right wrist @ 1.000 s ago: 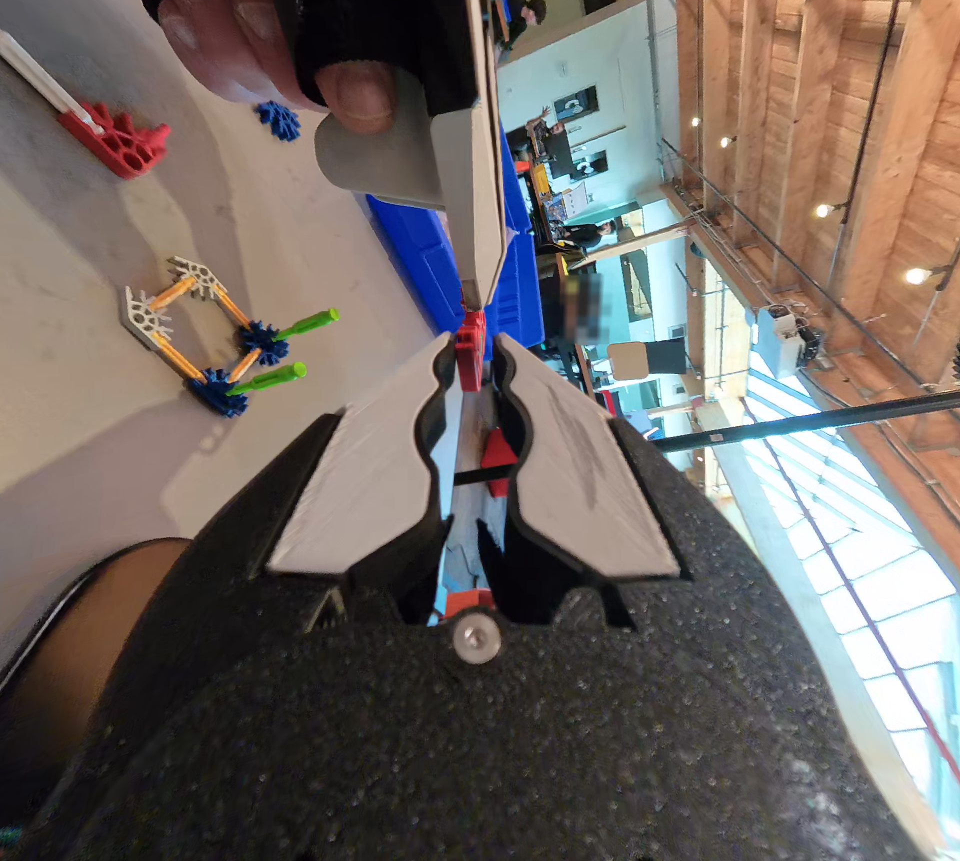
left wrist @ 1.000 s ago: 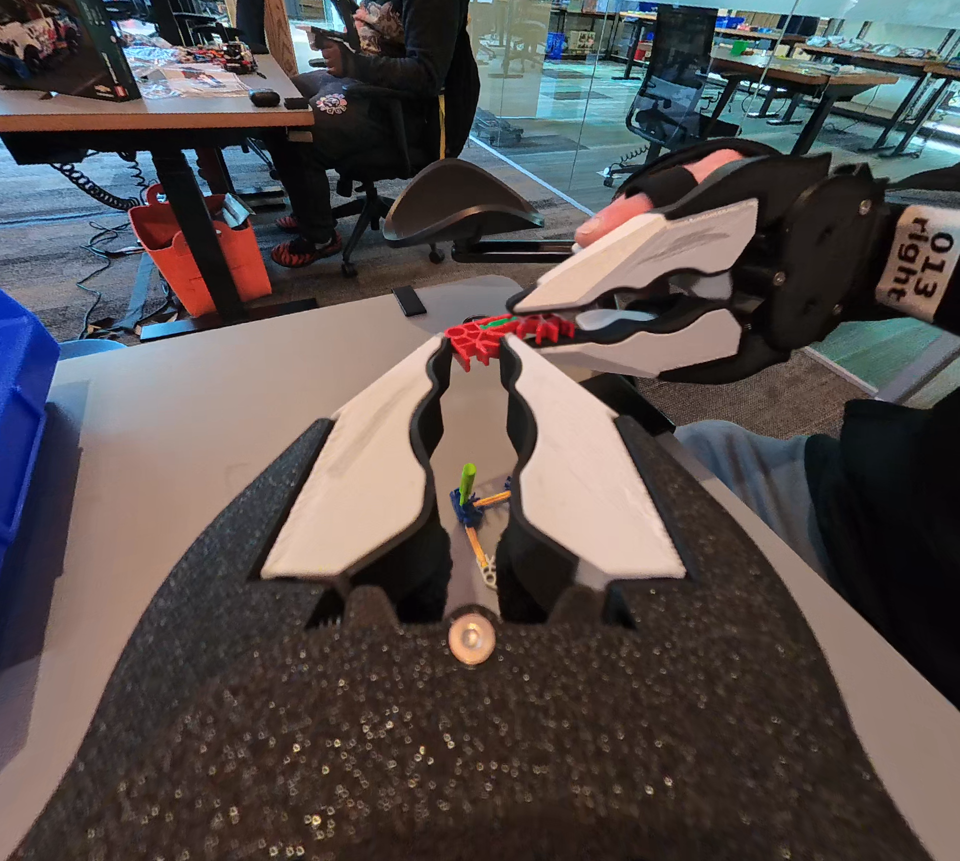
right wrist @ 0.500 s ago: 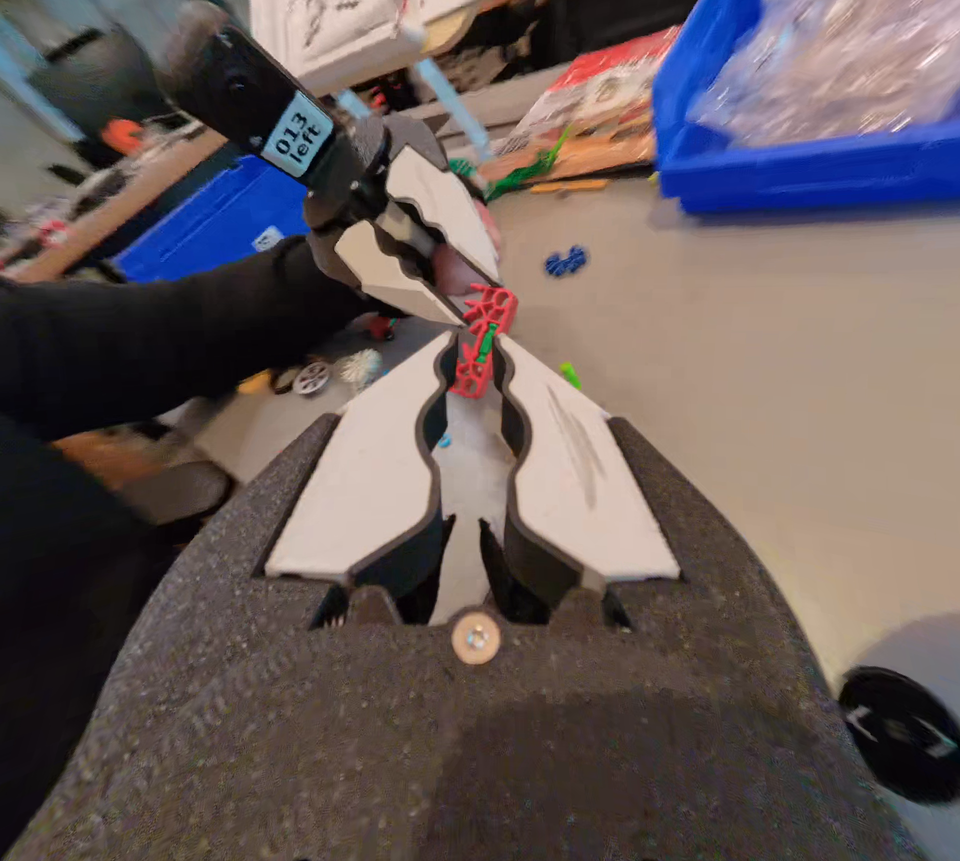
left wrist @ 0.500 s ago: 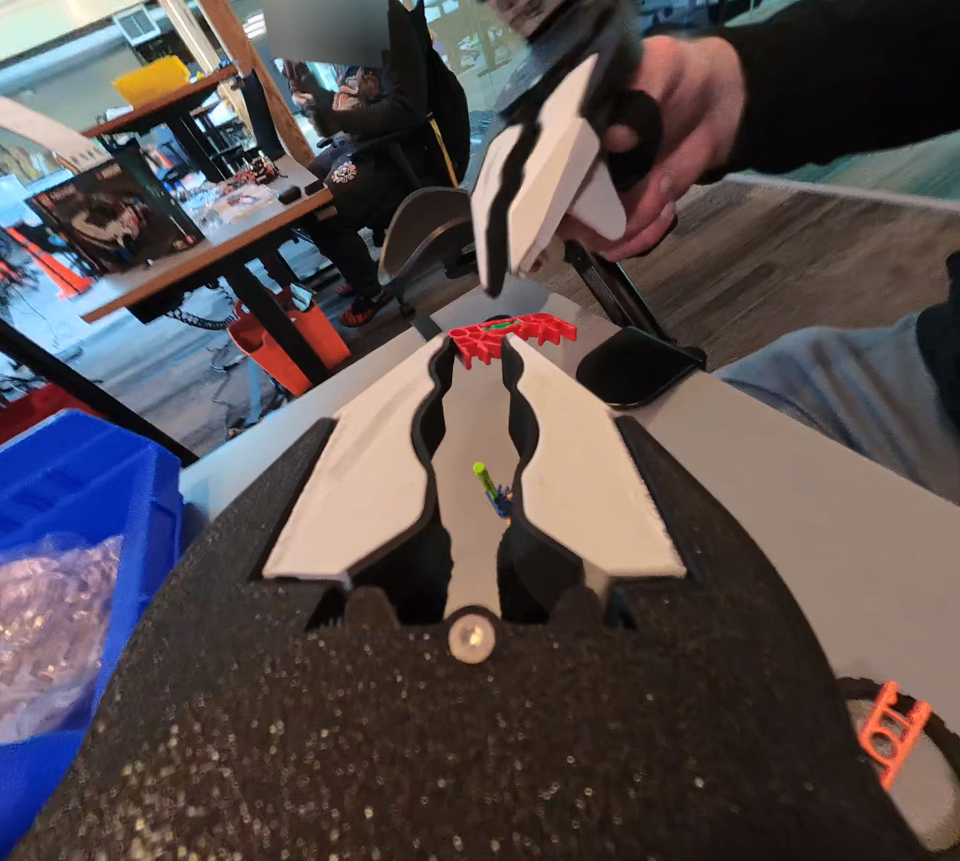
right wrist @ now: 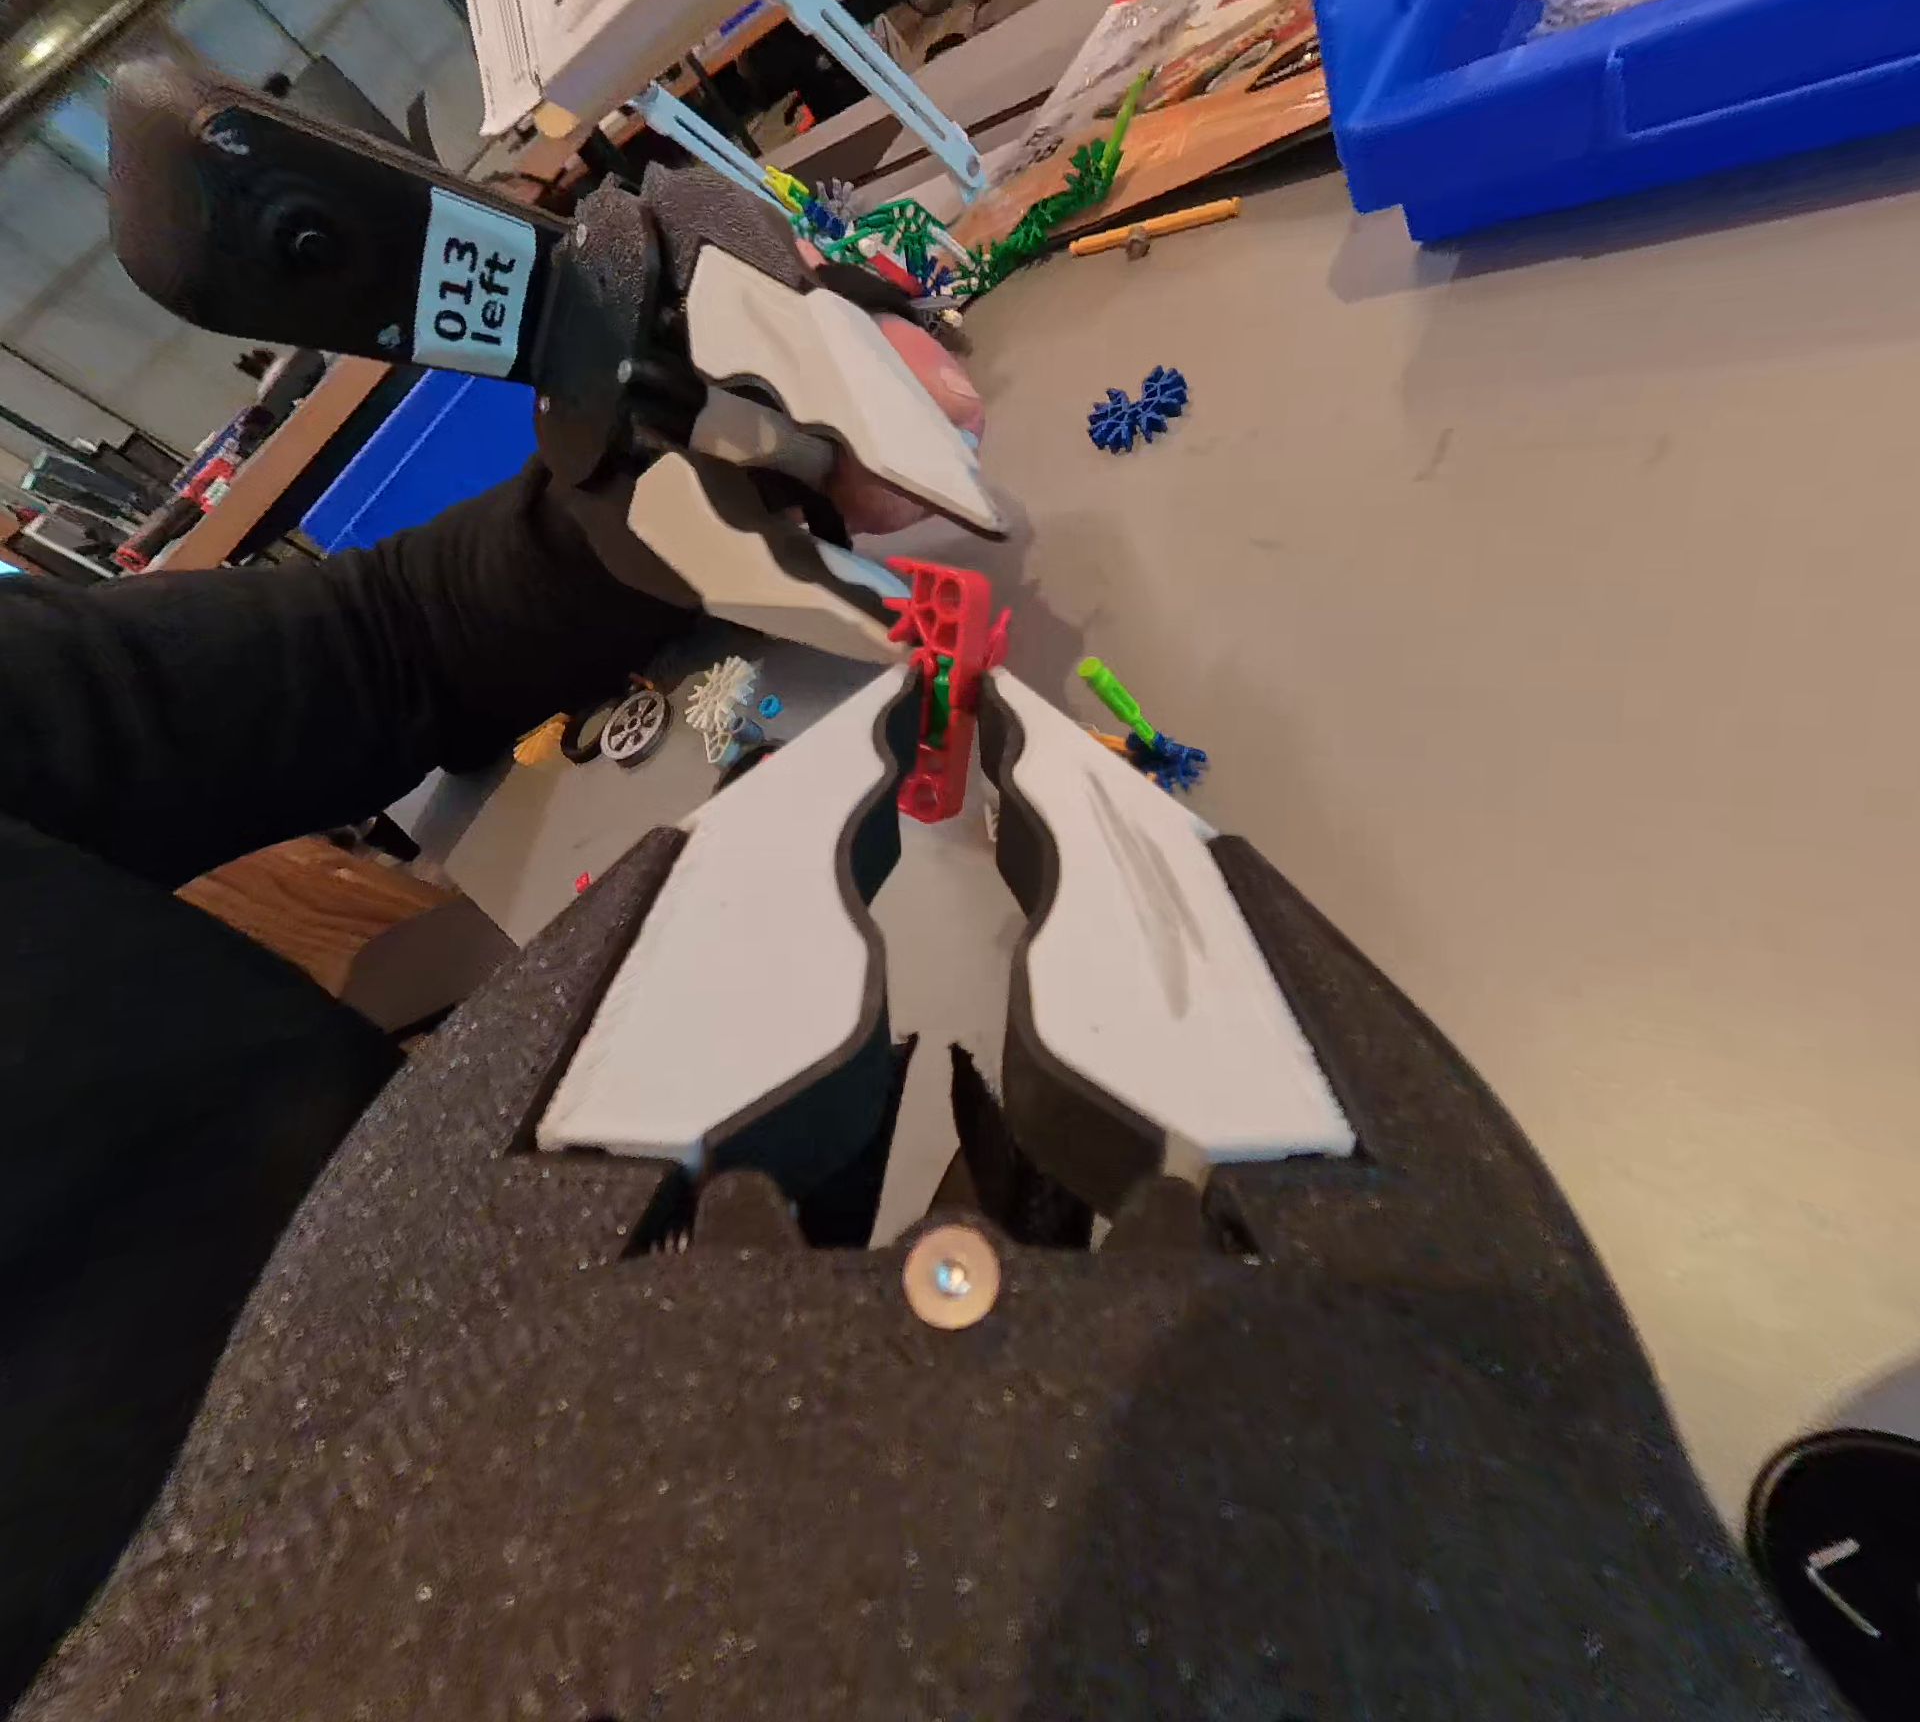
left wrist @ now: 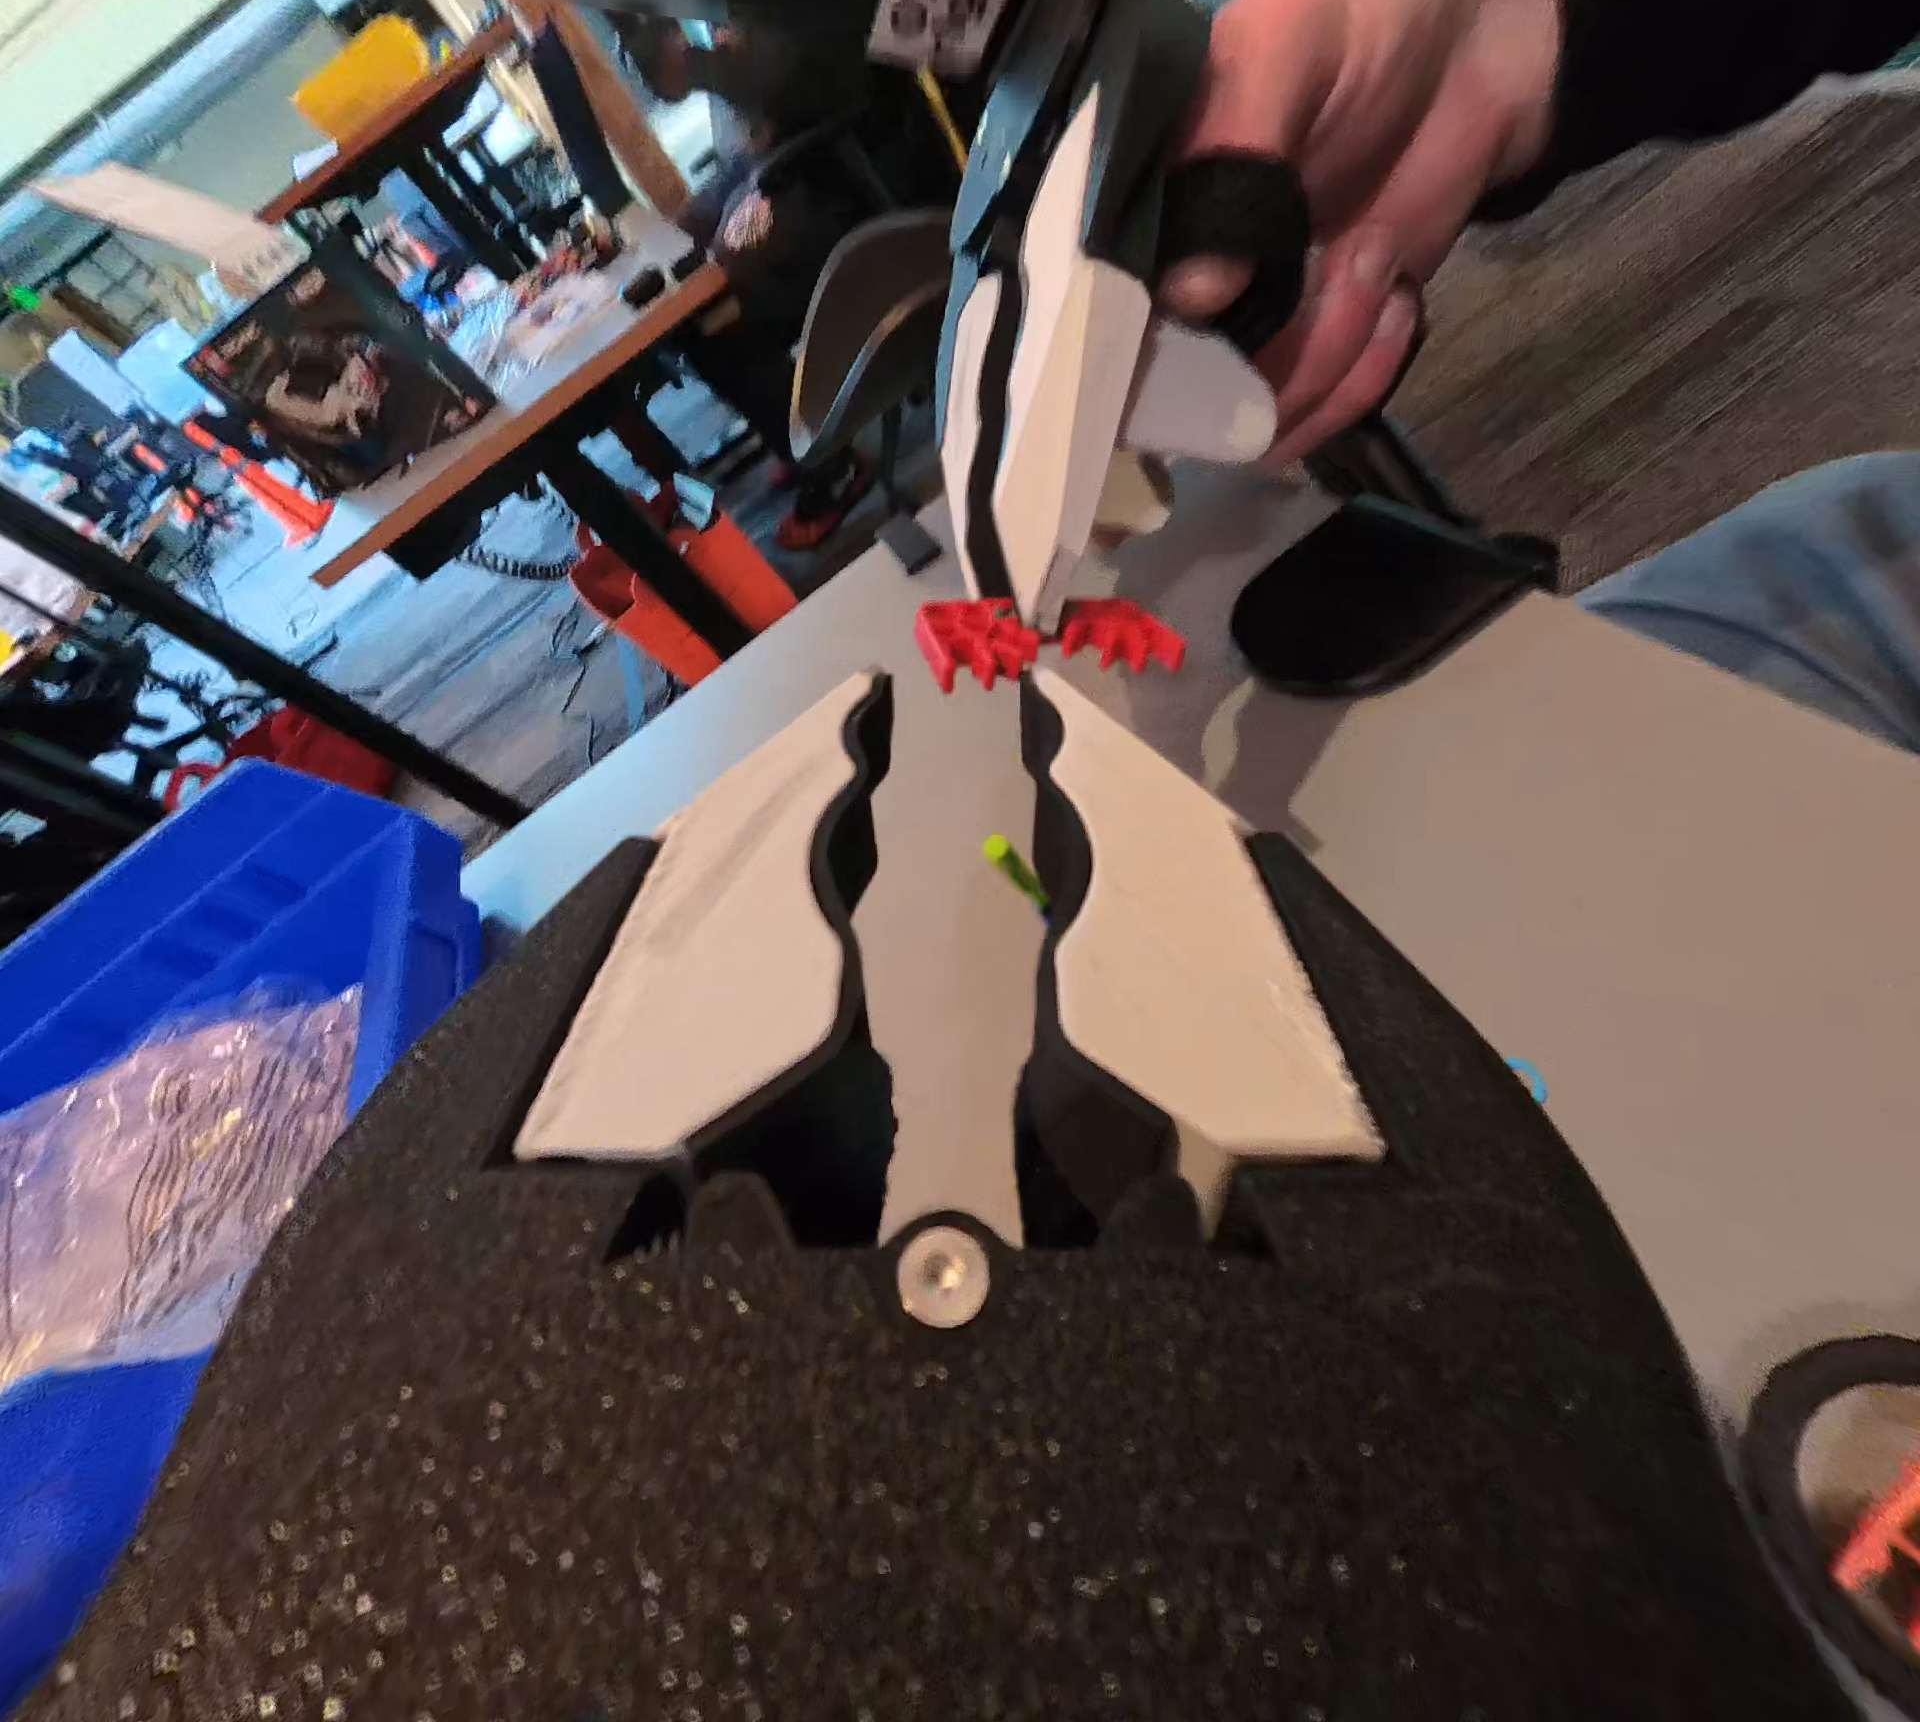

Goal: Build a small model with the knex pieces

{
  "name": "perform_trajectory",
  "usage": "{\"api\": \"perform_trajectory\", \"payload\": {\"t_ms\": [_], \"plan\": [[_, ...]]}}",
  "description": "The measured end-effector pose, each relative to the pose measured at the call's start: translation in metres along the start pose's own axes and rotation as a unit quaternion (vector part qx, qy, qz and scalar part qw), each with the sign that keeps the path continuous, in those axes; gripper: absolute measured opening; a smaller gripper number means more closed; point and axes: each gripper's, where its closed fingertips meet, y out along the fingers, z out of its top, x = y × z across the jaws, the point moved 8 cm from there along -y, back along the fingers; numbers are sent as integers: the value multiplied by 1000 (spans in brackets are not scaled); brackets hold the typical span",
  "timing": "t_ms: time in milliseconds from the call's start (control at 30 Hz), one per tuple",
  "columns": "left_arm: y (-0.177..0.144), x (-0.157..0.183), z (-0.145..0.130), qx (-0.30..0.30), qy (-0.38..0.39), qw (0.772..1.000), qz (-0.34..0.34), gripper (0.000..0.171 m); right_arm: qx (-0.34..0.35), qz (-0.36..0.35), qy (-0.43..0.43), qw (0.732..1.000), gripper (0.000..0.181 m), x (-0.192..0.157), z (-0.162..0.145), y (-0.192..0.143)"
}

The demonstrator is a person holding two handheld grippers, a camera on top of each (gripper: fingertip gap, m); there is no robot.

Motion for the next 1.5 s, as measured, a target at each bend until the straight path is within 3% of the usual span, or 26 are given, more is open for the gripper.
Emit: {"api": "perform_trajectory", "payload": {"t_ms": [100, 367, 500, 833, 1067, 1233, 1500], "plan": [[4, -1, -17, -61, -30, 998, -15, 17, -20, -18, 0, 1000, 9, 5, -2, 0], [17, 4, -37, -133, -92, 985, -52, 16, -52, -62, 33, 996, 9, 20, -7, 1], [20, 9, -37, -129, -87, 986, -64, 5, -68, -66, 52, 994, 9, 24, -13, 7], [5, 24, -29, -100, -29, 988, -113, 3, -69, -49, 99, 992, 9, 9, -27, 16], [-6, 29, -37, -131, -15, 989, -72, 15, -71, -53, 128, 988, 9, 4, -39, 21], [-15, 26, -31, -111, -43, 992, -47, 9, -63, -60, 137, 987, 9, 1, -39, 21], [-12, 38, -27, -140, -26, 990, -13, 3, -85, -63, 155, 982, 9, 0, -38, 22]]}}
